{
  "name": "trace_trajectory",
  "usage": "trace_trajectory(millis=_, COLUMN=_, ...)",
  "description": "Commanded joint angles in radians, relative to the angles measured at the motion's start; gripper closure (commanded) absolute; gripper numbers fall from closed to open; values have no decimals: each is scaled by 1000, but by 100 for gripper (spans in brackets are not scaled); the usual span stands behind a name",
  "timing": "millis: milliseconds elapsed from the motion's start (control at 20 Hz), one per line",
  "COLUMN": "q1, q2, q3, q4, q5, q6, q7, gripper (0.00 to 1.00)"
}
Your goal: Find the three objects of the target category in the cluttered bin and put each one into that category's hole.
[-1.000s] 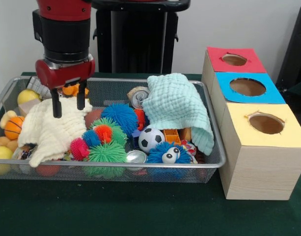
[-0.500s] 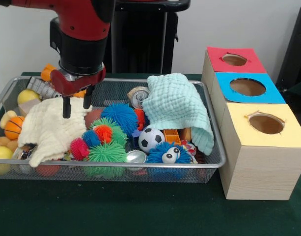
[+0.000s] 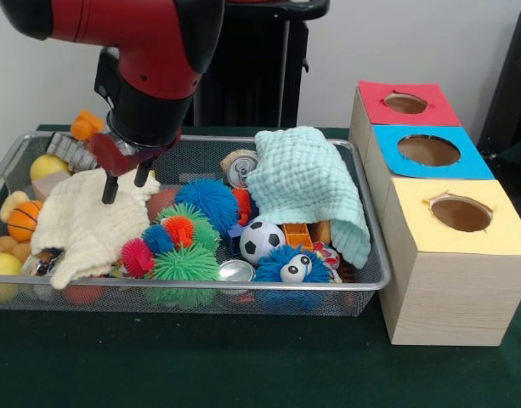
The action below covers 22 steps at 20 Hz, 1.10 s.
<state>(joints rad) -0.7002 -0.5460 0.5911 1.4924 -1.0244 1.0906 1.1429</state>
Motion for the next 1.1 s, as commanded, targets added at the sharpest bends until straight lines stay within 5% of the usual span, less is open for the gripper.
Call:
trace_trajectory(millis=50, q1=6, q2=67, q3=-54, q4=-71, q5=-78, q6=18, q7=-236, gripper=0)
trace_trajectory(millis=650, q1=27, q2=84, q3=-110, q4=-95, q5=-174, q6=18, q7=-253, gripper=0)
trace_trajectory(millis=1100, q1=23, q2=116, q3=-137, q4=-85, q5=-169, q6=-5, q7=-233, gripper=0)
